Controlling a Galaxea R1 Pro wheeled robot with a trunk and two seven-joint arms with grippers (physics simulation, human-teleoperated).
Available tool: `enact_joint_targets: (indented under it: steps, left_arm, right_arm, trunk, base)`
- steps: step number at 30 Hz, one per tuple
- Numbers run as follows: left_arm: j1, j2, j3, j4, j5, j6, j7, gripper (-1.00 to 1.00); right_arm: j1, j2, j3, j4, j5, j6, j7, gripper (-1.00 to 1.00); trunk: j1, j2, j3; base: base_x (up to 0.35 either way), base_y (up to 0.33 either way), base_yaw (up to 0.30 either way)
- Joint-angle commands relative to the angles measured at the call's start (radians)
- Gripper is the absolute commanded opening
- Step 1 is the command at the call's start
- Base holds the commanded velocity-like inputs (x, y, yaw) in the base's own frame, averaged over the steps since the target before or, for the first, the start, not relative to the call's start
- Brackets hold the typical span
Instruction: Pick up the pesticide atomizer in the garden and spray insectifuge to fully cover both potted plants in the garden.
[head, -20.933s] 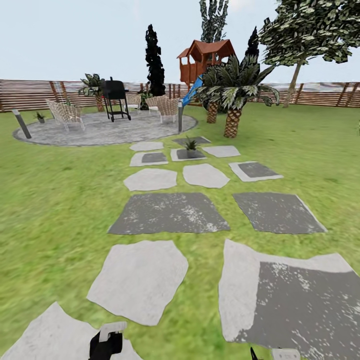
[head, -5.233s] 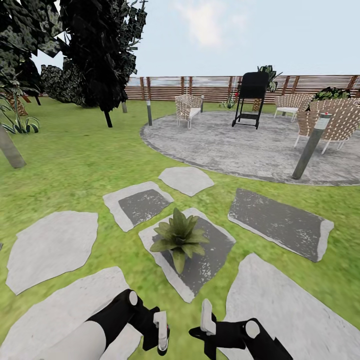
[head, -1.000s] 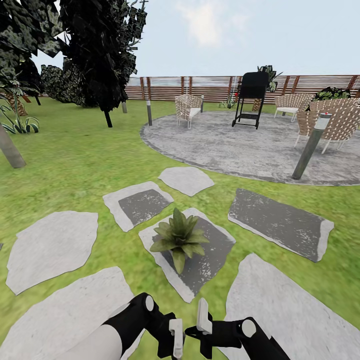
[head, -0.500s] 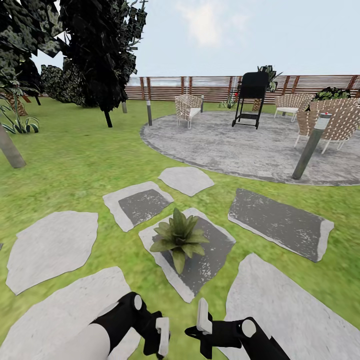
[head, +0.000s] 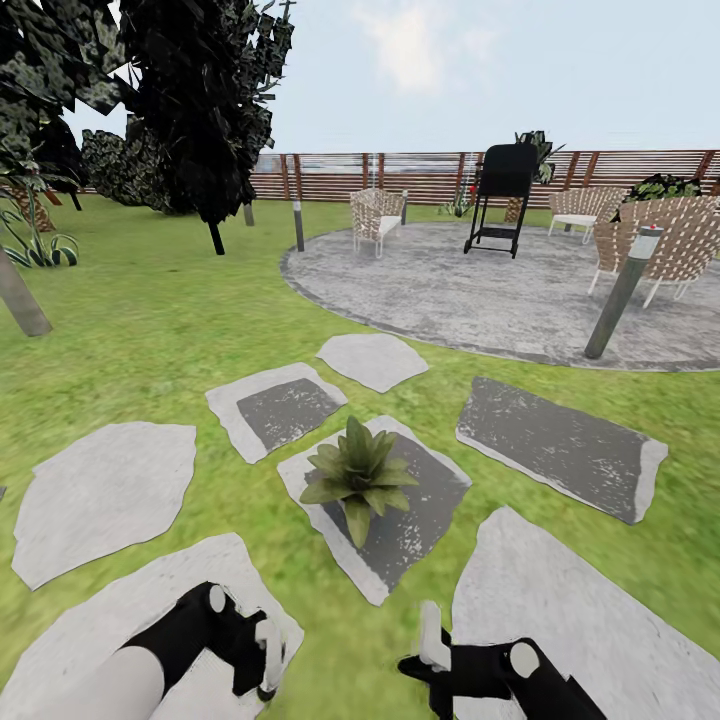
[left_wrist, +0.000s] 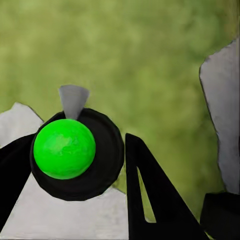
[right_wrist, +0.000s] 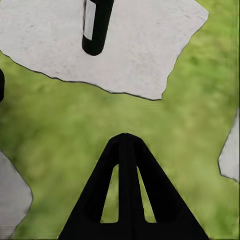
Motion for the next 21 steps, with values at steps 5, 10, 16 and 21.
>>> enact_joint_targets:
  steps: [5, 10, 16, 21]
  left_arm:
    - [0.001, -0.001, 0.176, 0.005, -0.004, -0.007, 0.065, -1.0]
    - [0.001, -0.031, 0.326, 0.007, 0.063, -0.003, 0.149, -1.0]
    - [0.001, -0.04, 0.384, 0.006, 0.121, 0.126, 0.18, -1.0]
    - [0.0, -0.04, 0.395, 0.005, 0.135, 0.263, 0.226, -1.0]
  right_arm:
    - [0.001, -0.067, -0.075, 0.089, -0.007, -0.004, -0.065, -1.0]
    - [0.003, -0.11, -0.389, 0.285, -0.02, -0.006, -0.365, -1.0]
    - [0.006, -0.139, -0.457, 0.402, -0.022, -0.006, -0.701, -1.0]
    - [0.007, -0.135, -0.462, 0.455, -0.067, -0.006, -0.846, 1.0]
  trunk:
    - [0.0, 0.0, -0.001]
    - [0.0, 0.0, -0.001]
    - [0.0, 0.0, -0.001]
    - [0.0, 0.0, -0.001]
  base:
    - [0.0, 0.0, 0.0]
    - [0.0, 0.0, 0.0]
    - [0.0, 0.0, 0.0]
    - [0.0, 0.0, 0.0]
